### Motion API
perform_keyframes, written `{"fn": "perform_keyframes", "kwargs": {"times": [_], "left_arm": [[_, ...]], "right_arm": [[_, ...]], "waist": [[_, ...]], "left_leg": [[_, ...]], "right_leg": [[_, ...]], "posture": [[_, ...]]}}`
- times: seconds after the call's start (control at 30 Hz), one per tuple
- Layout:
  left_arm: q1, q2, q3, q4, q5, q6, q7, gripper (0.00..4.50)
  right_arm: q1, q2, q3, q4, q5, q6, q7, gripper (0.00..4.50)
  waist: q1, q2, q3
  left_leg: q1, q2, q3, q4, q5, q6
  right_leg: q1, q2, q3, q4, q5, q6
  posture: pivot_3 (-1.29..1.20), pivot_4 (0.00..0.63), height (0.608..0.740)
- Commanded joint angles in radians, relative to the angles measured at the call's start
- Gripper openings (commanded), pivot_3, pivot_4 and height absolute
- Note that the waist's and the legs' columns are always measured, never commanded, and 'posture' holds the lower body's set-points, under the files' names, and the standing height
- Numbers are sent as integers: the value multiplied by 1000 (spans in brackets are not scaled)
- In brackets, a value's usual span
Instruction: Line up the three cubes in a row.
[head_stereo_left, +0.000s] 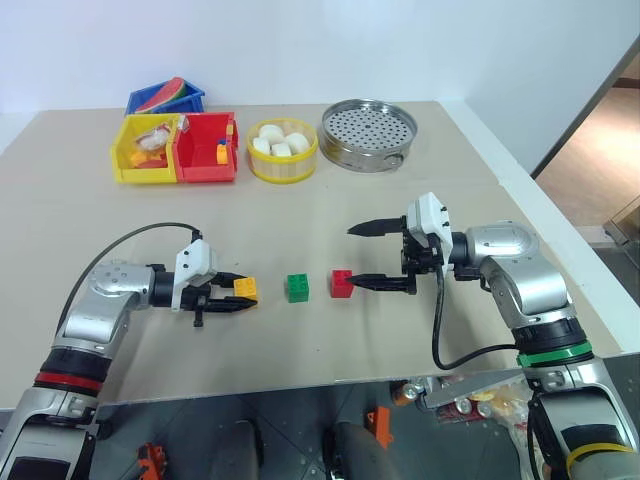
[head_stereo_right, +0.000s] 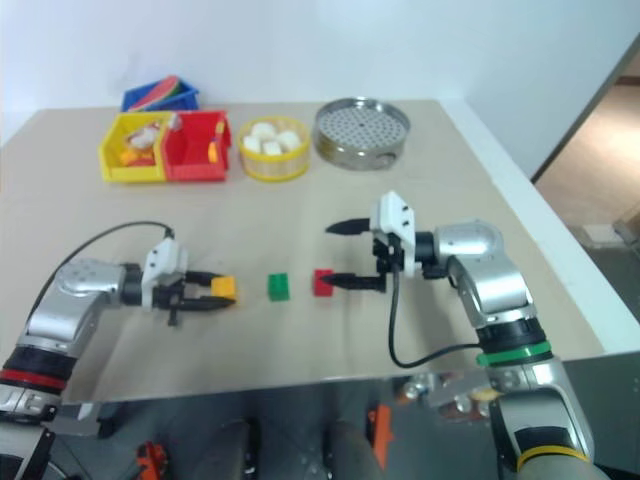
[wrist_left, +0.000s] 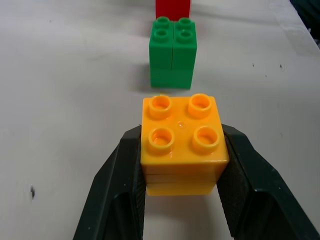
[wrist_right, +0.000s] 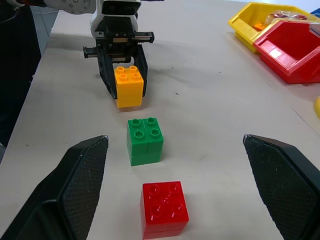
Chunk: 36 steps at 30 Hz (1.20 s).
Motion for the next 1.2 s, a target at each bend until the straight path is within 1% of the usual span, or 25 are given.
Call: {"fn": "perform_keyframes", "kwargs": {"times": [0.03, 0.17, 0.43, 0.73, 0.8, 0.83, 0.87, 1.0, 1.03, 1.13, 1.2], "left_arm": [[-10, -10, -5, -18, 6, -14, -2, 1340], [-4, -21, -17, -20, 14, -23, -1, 1340], [-23, -31, -23, 34, 53, -67, 15, 1340], [-22, -19, -38, 56, 82, -86, -3, 1340], [-24, -20, -36, 62, 83, -85, -4, 2370], [-26, -20, -35, 60, 82, -82, -5, 2611], [-28, -20, -32, 56, 80, -80, -5, 3057], [-34, 3, -10, 23, 68, -72, 0, 4394], [-33, 16, -2, 0, 60, -61, -5, 4454], [-27, 48, 15, -65, 36, -26, -10, 4454], [-17, 98, 46, -165, -22, 73, -21, 4454]], "right_arm": [[3, -14, -33, -33, 12, -9, -5, 4500], [13, -18, -33, -39, 12, -12, -6, 4500], [15, -25, -34, -27, 9, -18, -4, 4500], [34, -30, -32, -36, 9, -23, -5, 4500], [35, -30, -31, -39, 10, -21, -6, 4500], [35, -29, -32, -42, 11, -18, -8, 4500], [34, -29, -32, -44, 12, -15, -9, 4500], [29, -30, -34, -51, 18, -5, -12, 4500], [29, -30, -35, -53, 19, -5, -14, 4500], [28, -28, -39, -65, 27, 4, -20, 4500], [17, -25, -57, -96, 60, 47, -37, 4500]], "waist": [[0, 0, 0], [1, 0, 0], [0, 0, 0], [0, 0, 0], [0, 0, 0], [0, 0, 0], [0, 0, 0], [0, 0, 0], [0, 0, 0], [0, 0, 0], [0, 0, 0]], "left_leg": [[0, 0, 0, 0, 0, 0], [0, 0, 0, 0, 0, 0], [1, 0, 0, 0, 0, 0], [1, 0, 0, 1, 0, 0], [1, 0, 0, 1, 0, 0], [1, 0, 0, 1, 0, 0], [1, 0, 0, 1, 0, 0], [1, 0, 0, 1, 0, 0], [1, 0, 0, 1, 0, 0], [1, 0, 0, 1, 0, 0], [1, 0, 0, 0, 0, 0]], "right_leg": [[0, 0, 0, 0, 0, 0], [0, 0, 0, 0, 0, 0], [0, 0, 0, 1, 0, 0], [1, 0, 0, 1, 1, 0], [1, 0, 0, 1, 1, 0], [1, 0, 0, 1, 1, 0], [1, 0, 1, 1, 1, 0], [1, 0, 1, 1, 1, 0], [1, 0, 1, 1, 1, 0], [1, 1, 1, 1, 1, 0], [1, 0, 1, 1, 1, 0]], "posture": [[0, 150, 740], [0, 150, 740], [0, 150, 740], [0, 150, 740], [0, 150, 740], [0, 150, 740], [0, 150, 740], [0, 150, 740], [0, 150, 740], [0, 150, 740], [0, 150, 740]]}}
